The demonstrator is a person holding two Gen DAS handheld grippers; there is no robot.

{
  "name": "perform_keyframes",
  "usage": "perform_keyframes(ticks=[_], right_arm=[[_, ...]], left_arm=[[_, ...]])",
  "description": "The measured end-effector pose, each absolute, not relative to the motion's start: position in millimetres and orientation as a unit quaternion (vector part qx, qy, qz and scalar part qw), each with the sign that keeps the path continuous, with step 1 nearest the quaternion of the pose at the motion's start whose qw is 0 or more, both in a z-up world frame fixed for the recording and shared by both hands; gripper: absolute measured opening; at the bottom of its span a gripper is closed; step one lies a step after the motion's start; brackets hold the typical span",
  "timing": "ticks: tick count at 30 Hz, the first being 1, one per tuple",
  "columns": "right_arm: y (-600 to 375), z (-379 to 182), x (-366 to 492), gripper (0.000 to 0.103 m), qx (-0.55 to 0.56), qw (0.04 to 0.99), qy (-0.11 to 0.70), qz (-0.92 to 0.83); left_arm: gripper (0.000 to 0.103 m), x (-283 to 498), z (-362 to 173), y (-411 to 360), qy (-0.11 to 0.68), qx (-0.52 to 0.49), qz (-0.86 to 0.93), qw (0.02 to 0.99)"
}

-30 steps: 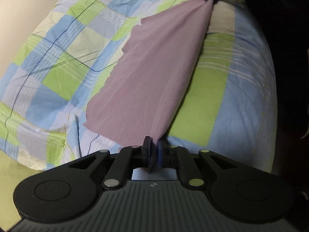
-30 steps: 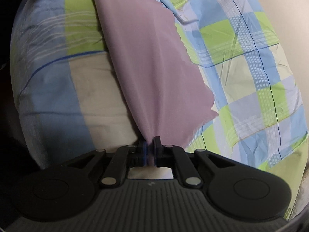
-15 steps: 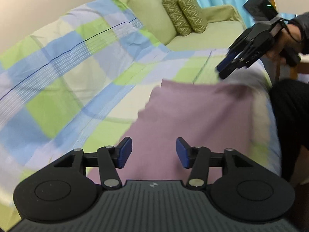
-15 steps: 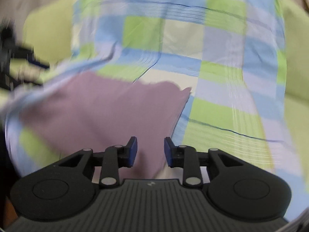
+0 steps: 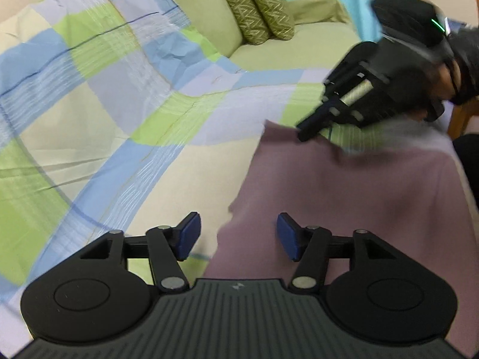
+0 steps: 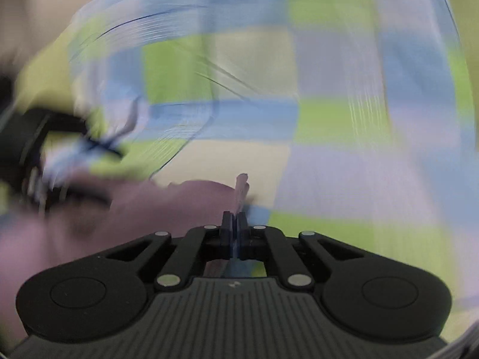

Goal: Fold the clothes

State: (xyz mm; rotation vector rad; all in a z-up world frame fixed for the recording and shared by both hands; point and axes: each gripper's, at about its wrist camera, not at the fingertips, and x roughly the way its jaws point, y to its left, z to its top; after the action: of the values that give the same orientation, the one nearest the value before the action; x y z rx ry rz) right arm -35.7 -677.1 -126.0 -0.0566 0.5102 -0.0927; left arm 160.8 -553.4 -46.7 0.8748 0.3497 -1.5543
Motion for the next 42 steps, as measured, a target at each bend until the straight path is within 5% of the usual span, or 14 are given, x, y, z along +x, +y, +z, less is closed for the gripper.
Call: perform_keyframes(ticks=[5,9,13,15,16,17,18,30,35,38,39,40,42], right_arm=[[-682.3,-134.7,-38.1,0.002,-0.024,0.962,0.265,-0.069],[-696.5,-132.3,-51.6,0.022,0.051,0.960,0.263,-0.086],[-699.1,-129.0,-106.7,0.029,0.174,0.955,0.227,-0.081],[-697.8,-133.3,-139.0,0.031,0.240,0.945,0.208,-0.074],[-695.1,-134.0,-156.2,0.034,0.265,0.940,0.200,-0.073],[-690.4,-137.3,-169.7,0.035,0.288,0.934,0.196,-0.076],[-685.8,-140.6,-183.0,0.038,0.311,0.928,0.191,-0.079],[-628.0,-179.0,-212.5,0.048,0.472,0.854,0.190,-0.111],[-633.3,-191.7,-198.0,0.047,0.533,0.821,0.144,-0.145],[-637.5,-200.9,-195.1,0.038,0.569,0.798,0.117,-0.161],[-637.7,-202.0,-194.2,0.032,0.572,0.796,0.116,-0.163],[-637.8,-202.5,-193.8,0.016,0.572,0.795,0.117,-0.165],[-640.9,-206.7,-192.8,0.007,0.582,0.784,0.131,-0.174]], left_arm=[[0.062,169.6,-56.2,-602.9,0.205,0.418,-0.691,0.553],[0.063,169.5,-66.8,-628.9,0.231,0.465,-0.687,0.508],[0.060,173.3,-70.1,-647.8,0.260,0.482,-0.693,0.469],[0.052,173.3,-70.9,-656.1,0.278,0.491,-0.698,0.441],[0.041,172.7,-70.8,-659.1,0.286,0.494,-0.700,0.428],[0.018,171.2,-69.9,-659.6,0.289,0.497,-0.703,0.419],[0.011,170.2,-68.8,-659.6,0.291,0.499,-0.703,0.414],[0.009,166.3,-64.9,-659.0,0.279,0.504,-0.699,0.425],[0.013,176.0,-69.2,-659.1,0.285,0.479,-0.711,0.428],[0.013,182.3,-73.5,-659.6,0.291,0.460,-0.719,0.431],[0.013,184.4,-74.7,-659.2,0.293,0.454,-0.722,0.433],[0.012,185.9,-75.4,-658.2,0.293,0.448,-0.724,0.434],[0.008,188.7,-74.9,-655.6,0.297,0.437,-0.727,0.438]])
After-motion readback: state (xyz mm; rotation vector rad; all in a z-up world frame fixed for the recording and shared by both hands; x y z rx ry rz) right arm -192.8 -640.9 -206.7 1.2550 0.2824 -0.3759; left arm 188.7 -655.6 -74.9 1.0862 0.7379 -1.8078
